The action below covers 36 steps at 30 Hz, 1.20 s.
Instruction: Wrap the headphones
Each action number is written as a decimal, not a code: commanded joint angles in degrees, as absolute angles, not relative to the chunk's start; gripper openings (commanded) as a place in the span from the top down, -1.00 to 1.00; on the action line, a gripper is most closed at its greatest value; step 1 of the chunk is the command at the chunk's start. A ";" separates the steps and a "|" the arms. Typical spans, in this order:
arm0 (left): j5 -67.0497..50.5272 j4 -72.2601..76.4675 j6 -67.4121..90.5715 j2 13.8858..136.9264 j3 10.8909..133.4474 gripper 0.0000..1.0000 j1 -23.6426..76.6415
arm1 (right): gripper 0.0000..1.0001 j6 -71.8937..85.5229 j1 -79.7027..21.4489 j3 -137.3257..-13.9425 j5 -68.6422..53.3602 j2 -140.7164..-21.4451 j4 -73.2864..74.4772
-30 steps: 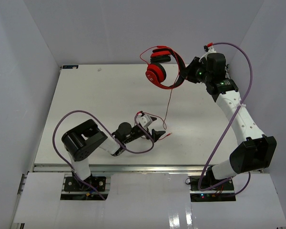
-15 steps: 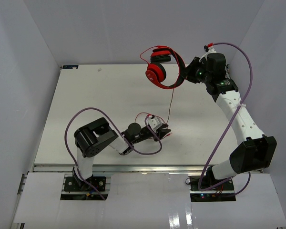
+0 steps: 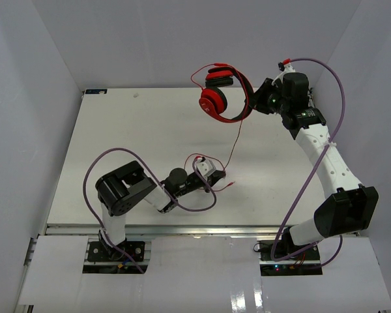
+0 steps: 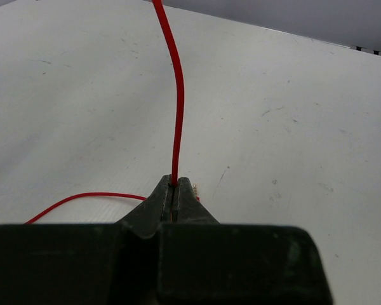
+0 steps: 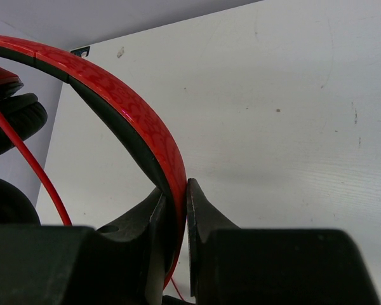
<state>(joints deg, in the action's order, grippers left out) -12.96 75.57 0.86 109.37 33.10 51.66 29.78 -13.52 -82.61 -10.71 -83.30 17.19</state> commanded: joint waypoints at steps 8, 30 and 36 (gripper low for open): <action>-22.51 70.53 0.65 97.42 32.01 1.00 39.50 | 0.85 24.80 -12.74 -86.85 -19.98 -77.92 18.62; -33.05 56.82 0.83 94.39 41.89 1.00 22.80 | 0.85 -3.31 -11.78 -84.26 -31.61 -72.25 25.44; -36.23 49.61 0.05 93.04 47.95 1.00 21.88 | 0.85 -6.56 -11.78 -82.34 -34.31 -72.98 28.20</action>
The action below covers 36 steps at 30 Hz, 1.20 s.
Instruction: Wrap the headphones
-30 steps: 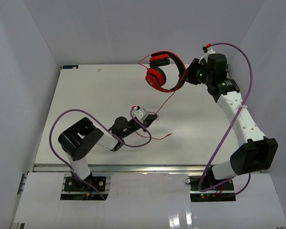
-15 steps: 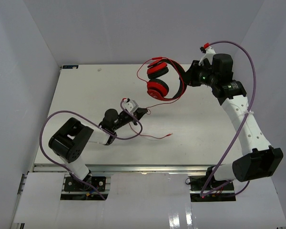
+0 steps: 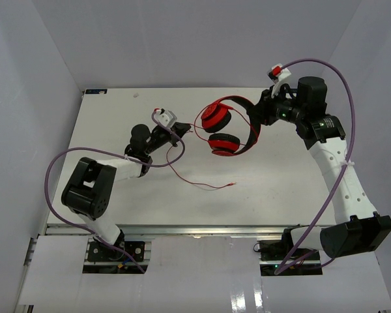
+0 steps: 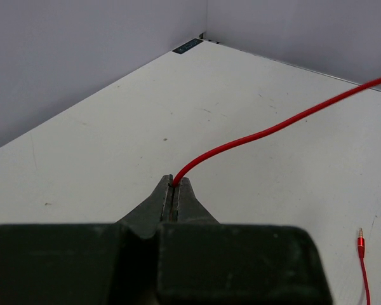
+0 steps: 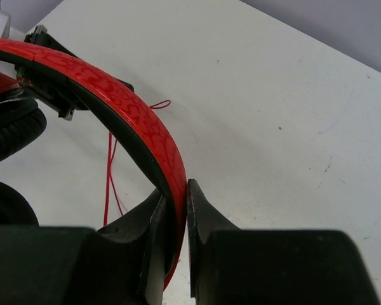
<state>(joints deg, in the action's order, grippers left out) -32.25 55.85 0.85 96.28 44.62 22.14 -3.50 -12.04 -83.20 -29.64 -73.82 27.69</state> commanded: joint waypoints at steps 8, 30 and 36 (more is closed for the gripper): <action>-35.41 43.05 -4.19 87.84 50.48 1.00 21.78 | 0.85 -5.65 -11.78 -78.50 -33.36 -73.23 28.85; -39.19 18.02 -8.36 84.11 68.45 1.00 21.80 | 0.85 -16.18 -14.21 -73.11 -22.58 -72.95 27.84; -41.14 13.26 -5.28 85.60 72.92 1.00 21.80 | 0.85 -19.21 -15.96 -70.97 -17.44 -72.60 26.62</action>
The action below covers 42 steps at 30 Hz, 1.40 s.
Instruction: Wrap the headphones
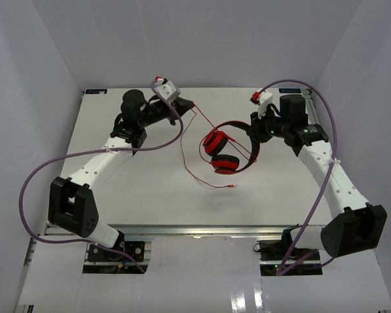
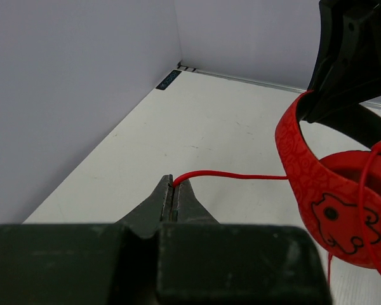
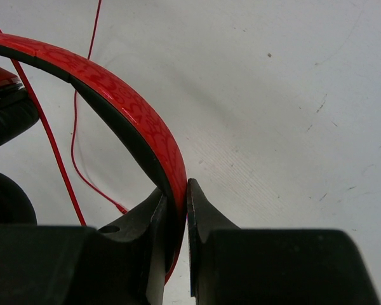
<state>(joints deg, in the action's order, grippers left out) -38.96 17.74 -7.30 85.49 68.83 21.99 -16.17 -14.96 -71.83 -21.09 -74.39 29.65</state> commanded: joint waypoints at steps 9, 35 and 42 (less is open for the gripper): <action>-44.62 2.03 0.47 90.01 80.78 1.00 23.56 | 0.85 -19.54 -18.79 -71.35 -10.33 -75.39 24.85; -37.71 -42.49 6.10 105.65 109.63 1.00 25.94 | 0.85 -11.18 -19.69 -72.25 4.83 -81.56 19.86; -28.02 -49.58 0.87 106.89 115.85 1.00 26.99 | 0.85 -13.36 -19.77 -73.48 4.49 -82.36 19.77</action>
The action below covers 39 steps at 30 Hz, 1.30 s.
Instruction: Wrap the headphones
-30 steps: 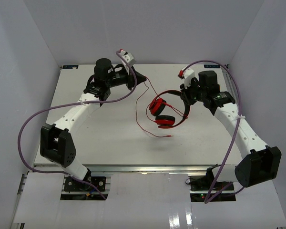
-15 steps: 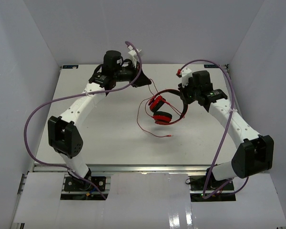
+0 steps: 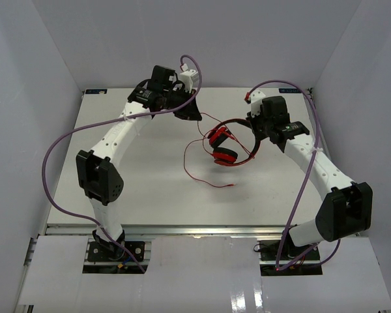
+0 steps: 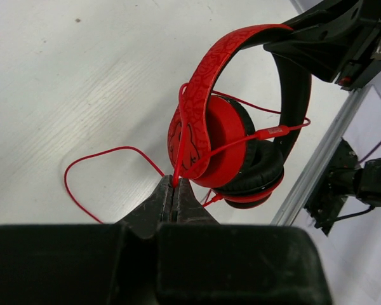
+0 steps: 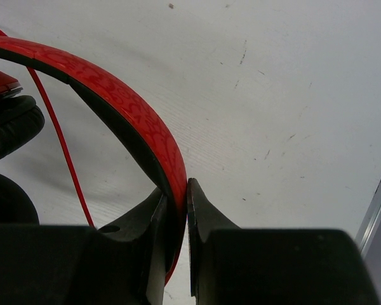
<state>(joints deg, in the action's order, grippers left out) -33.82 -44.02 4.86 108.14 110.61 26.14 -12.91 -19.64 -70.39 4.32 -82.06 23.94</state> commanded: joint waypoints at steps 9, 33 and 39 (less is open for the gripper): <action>-28.98 -55.32 0.18 109.48 121.89 1.00 30.07 | 0.85 -14.82 -20.13 -75.77 7.83 -84.93 18.27; -30.68 -57.70 4.93 108.63 116.68 0.99 31.99 | 0.85 -8.57 -20.13 -79.79 10.46 -89.79 16.96; -37.93 -54.81 8.86 108.63 114.80 0.96 31.99 | 0.85 -6.61 -20.13 -80.47 10.28 -91.07 17.05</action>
